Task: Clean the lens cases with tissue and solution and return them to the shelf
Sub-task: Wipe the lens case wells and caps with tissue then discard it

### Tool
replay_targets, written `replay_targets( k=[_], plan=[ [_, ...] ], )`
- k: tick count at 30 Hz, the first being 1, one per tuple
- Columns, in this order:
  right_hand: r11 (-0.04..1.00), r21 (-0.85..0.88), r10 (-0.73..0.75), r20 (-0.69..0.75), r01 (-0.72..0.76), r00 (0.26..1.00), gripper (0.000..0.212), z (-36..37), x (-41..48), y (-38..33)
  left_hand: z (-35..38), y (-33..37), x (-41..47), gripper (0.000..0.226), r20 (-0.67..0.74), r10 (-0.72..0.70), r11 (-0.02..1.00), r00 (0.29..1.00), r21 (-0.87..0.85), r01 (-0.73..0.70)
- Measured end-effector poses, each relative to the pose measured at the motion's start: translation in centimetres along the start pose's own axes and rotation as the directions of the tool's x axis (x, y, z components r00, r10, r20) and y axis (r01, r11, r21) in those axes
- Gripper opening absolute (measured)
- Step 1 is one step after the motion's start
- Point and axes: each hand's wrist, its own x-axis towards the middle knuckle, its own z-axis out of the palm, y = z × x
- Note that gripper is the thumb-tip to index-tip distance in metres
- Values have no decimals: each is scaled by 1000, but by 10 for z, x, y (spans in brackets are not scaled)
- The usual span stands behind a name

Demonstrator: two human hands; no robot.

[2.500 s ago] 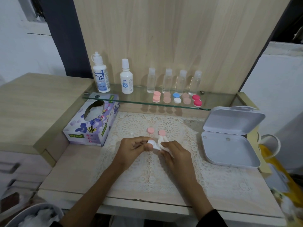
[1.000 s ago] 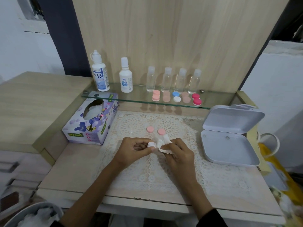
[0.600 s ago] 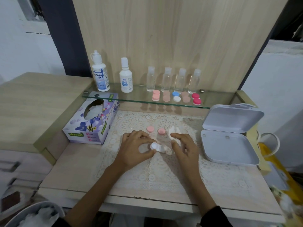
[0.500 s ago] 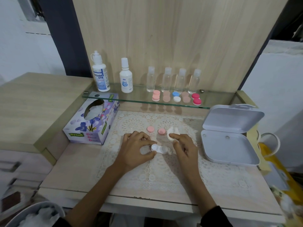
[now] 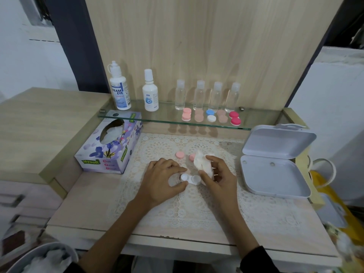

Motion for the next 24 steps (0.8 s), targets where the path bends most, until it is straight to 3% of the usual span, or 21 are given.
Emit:
replay_targets(
  k=[5, 12, 16, 20, 24],
  plan=[
    [999, 8, 48, -34, -48, 998, 44, 0, 2, 7, 1, -1, -1, 41, 12, 9, 1000, 1000, 10, -9],
    [1000, -20, -2, -86, 0, 996, 26, 1, 0, 8, 1, -1, 0, 37, 4, 36, 999, 999, -7, -36],
    [979, -172, -127, -79, 112, 989, 24, 2, -2, 5, 1, 0, 1, 36, -10, 22, 999, 1000, -46, -23],
    [884, -378, -299, -3, 275, 954, 24, 6, -5, 1, -4, 3, 2, 43, 17, -33, 992, 999, -122, 35],
    [862, -410, -316, 30, 300, 948, 28, 7, -5, -1, -9, 3, 5, 51, 82, -79, 987, 993, -132, 90]
  ],
)
